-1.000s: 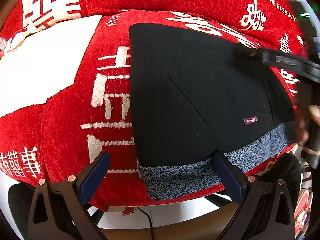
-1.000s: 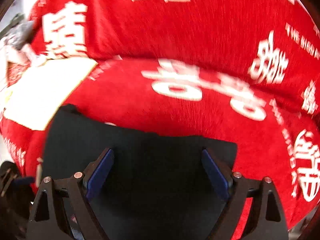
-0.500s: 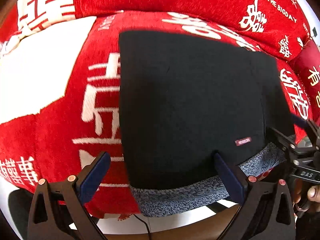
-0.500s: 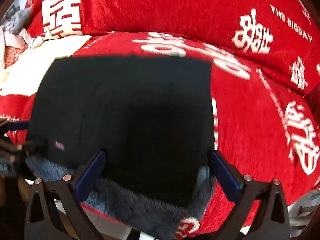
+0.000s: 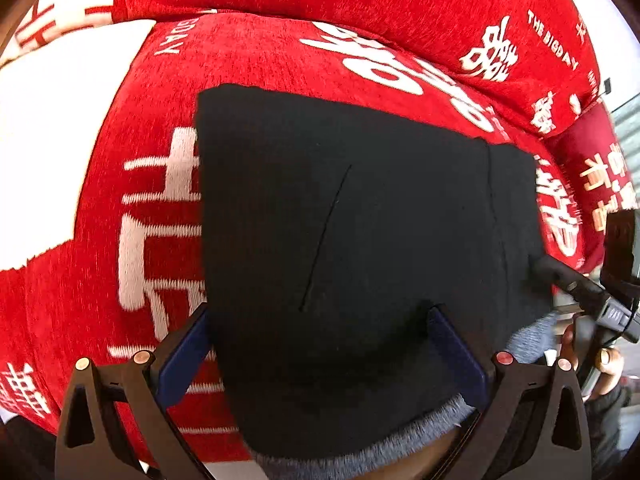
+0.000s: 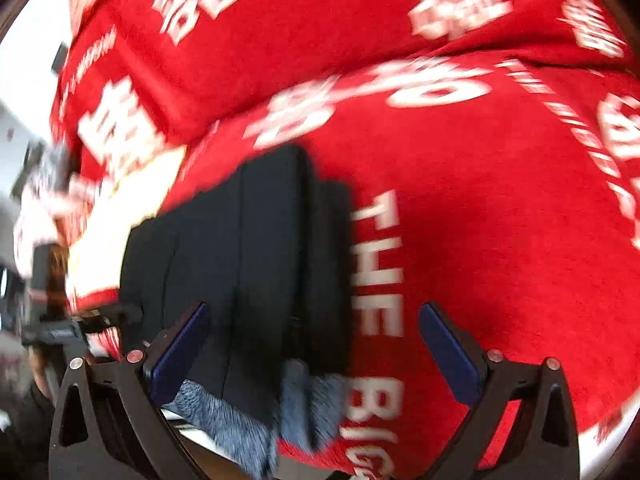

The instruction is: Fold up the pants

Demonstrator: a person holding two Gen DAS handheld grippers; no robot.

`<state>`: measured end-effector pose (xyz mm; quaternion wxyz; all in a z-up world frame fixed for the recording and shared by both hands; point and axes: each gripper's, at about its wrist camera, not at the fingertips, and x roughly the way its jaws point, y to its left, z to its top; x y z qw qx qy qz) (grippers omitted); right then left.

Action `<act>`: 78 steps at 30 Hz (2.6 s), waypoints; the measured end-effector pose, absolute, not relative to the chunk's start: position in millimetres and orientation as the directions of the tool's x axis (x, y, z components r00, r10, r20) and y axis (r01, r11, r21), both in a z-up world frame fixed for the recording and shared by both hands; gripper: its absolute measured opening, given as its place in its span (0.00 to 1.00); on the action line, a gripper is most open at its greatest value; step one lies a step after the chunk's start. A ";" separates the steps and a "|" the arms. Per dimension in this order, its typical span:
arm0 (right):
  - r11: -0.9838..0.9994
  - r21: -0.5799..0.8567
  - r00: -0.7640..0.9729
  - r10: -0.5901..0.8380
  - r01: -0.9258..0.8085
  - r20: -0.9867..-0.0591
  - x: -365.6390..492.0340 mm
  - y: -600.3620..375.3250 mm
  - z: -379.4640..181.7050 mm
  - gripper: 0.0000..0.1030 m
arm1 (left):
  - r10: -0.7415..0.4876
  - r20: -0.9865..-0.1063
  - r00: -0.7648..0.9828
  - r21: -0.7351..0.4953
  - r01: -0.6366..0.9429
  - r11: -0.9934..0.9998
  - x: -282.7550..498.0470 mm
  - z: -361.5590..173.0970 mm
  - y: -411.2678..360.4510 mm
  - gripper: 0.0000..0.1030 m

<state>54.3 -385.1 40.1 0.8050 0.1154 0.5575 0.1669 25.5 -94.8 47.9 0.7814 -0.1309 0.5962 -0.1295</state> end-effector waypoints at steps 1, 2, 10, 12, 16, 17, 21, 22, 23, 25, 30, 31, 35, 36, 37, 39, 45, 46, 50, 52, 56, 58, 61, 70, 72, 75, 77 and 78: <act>0.905 0.395 0.296 0.424 -0.156 -0.856 57.4 -375.8 31.0 1.00 | -0.365 -0.895 0.257 -0.367 0.041 0.929 26.5 46.9 -94.8 1.00; 0.895 0.412 0.289 0.445 -0.168 -0.848 59.8 -367.6 26.7 1.00 | -0.374 -0.891 0.257 -0.378 0.034 0.925 27.7 46.0 -93.9 1.00; 0.889 0.410 0.325 0.457 -0.206 -0.828 51.7 -354.7 49.9 0.66 | -0.360 -0.876 0.321 -0.345 0.103 0.933 22.5 60.5 -101.3 0.68; 0.892 0.396 0.339 0.449 -0.216 -0.827 48.1 -352.8 56.7 0.61 | -0.345 -0.878 0.331 -0.316 0.140 0.939 19.8 69.7 -105.1 0.52; 0.903 0.357 0.366 0.424 -0.239 -0.828 44.7 -338.5 73.2 0.53 | -0.342 -0.881 0.326 -0.308 0.152 0.939 19.7 81.8 -100.3 0.45; 0.897 0.366 0.372 0.436 -0.247 -0.819 43.3 -336.4 79.8 0.50 | -0.348 -0.879 0.327 -0.316 0.148 0.937 20.3 84.6 -99.0 0.44; 0.891 0.357 0.404 0.447 -0.282 -0.798 43.2 -322.9 107.6 0.49 | -0.355 -0.865 0.355 -0.328 0.135 0.935 22.5 106.7 -89.5 0.44; 0.889 0.358 0.411 0.451 -0.285 -0.792 45.3 -320.0 113.1 0.49 | -0.352 -0.860 0.369 -0.326 0.133 0.936 24.0 114.6 -84.0 0.44; 0.885 0.364 0.419 0.459 -0.289 -0.783 49.2 -316.2 120.0 0.49 | -0.353 -0.857 0.376 -0.328 0.130 0.936 25.9 120.0 -79.5 0.44; 0.881 0.367 0.430 0.468 -0.299 -0.772 54.0 -309.2 127.4 0.49 | -0.355 -0.851 0.387 -0.333 0.123 0.935 32.1 132.1 -66.4 0.44; 0.874 0.375 0.434 0.481 -0.309 -0.762 76.3 -282.1 138.3 0.49 | -0.312 -0.861 0.401 -0.294 0.108 0.950 51.1 143.6 -44.5 0.44; 0.874 0.377 0.432 0.481 -0.308 -0.762 81.2 -277.6 137.6 0.49 | -0.304 -0.866 0.397 -0.290 0.098 0.952 57.4 142.2 -39.0 0.44; 0.876 0.391 0.403 0.479 -0.284 -0.780 102.0 -266.1 123.6 0.49 | -0.291 -0.881 0.372 -0.286 0.070 0.956 72.9 129.4 -28.6 0.44; 0.878 0.391 0.393 0.475 -0.278 -0.787 106.5 -264.1 118.0 0.49 | -0.286 -0.887 0.362 -0.283 0.063 0.957 77.5 122.5 -26.6 0.44; 0.879 0.392 0.384 0.472 -0.272 -0.793 109.9 -262.8 113.3 0.49 | -0.285 -0.891 0.354 -0.283 0.059 0.957 80.4 117.2 -26.3 0.44; 0.884 0.392 0.360 0.463 -0.256 -0.810 117.3 -261.1 99.4 0.49 | -0.289 -0.898 0.331 -0.290 0.050 0.956 85.9 104.0 -24.2 0.44; 0.898 0.402 0.318 0.440 -0.179 -0.840 135.3 -274.0 64.1 0.59 | -0.324 -0.896 0.304 -0.341 -0.005 0.940 96.5 69.0 -11.7 0.61; 0.898 0.409 0.308 0.441 -0.163 -0.843 137.4 -276.9 61.0 0.67 | -0.328 -0.895 0.302 -0.348 -0.011 0.937 96.9 67.5 -9.1 0.65; 0.903 0.415 0.287 0.428 -0.106 -0.857 137.8 -289.5 58.0 0.77 | -0.331 -0.894 0.302 -0.356 -0.031 0.934 93.0 68.6 1.9 0.70; 0.918 0.386 0.317 0.395 -0.094 -0.862 132.2 -296.8 65.4 0.78 | -0.296 -0.895 0.333 -0.328 -0.043 0.944 84.1 81.7 9.3 0.70; 0.953 0.264 0.472 0.302 -0.147 -0.828 96.3 -298.6 106.2 0.78 | -0.240 -0.883 0.404 -0.281 -0.044 0.959 59.3 110.5 15.8 0.70; 0.941 0.226 0.510 0.328 -0.252 -0.795 74.8 -283.4 124.0 0.78 | -0.276 -0.860 0.429 -0.304 0.001 0.953 43.6 123.4 5.8 0.70; 0.876 0.179 0.476 0.402 -0.447 -0.782 42.7 -250.7 134.7 0.78 | -0.343 -0.837 0.426 -0.325 0.118 0.938 24.5 129.6 -24.9 0.70; 0.877 0.141 0.384 0.339 -0.459 -0.859 40.8 -247.5 82.6 0.78 | -0.331 -0.876 0.350 -0.304 0.133 0.943 29.7 86.3 -53.5 0.70; 0.874 0.158 0.375 0.351 -0.459 -0.858 44.3 -248.8 91.0 0.78 | -0.334 -0.880 0.338 -0.306 0.135 0.942 32.8 91.8 -53.8 0.70; 0.878 0.191 0.422 0.388 -0.438 -0.819 55.6 -258.0 114.1 0.78 | -0.344 -0.857 0.384 -0.321 0.125 0.939 43.0 114.4 -39.5 0.70; 0.889 0.173 0.461 0.377 -0.424 -0.804 77.2 -259.1 126.9 0.79 | -0.314 -0.853 0.417 -0.298 0.106 0.949 63.3 126.9 -34.6 0.70; 0.892 0.163 0.468 0.369 -0.422 -0.803 86.3 -257.9 129.3 0.79 | -0.304 -0.855 0.421 -0.290 0.098 0.952 71.4 129.1 -34.3 0.70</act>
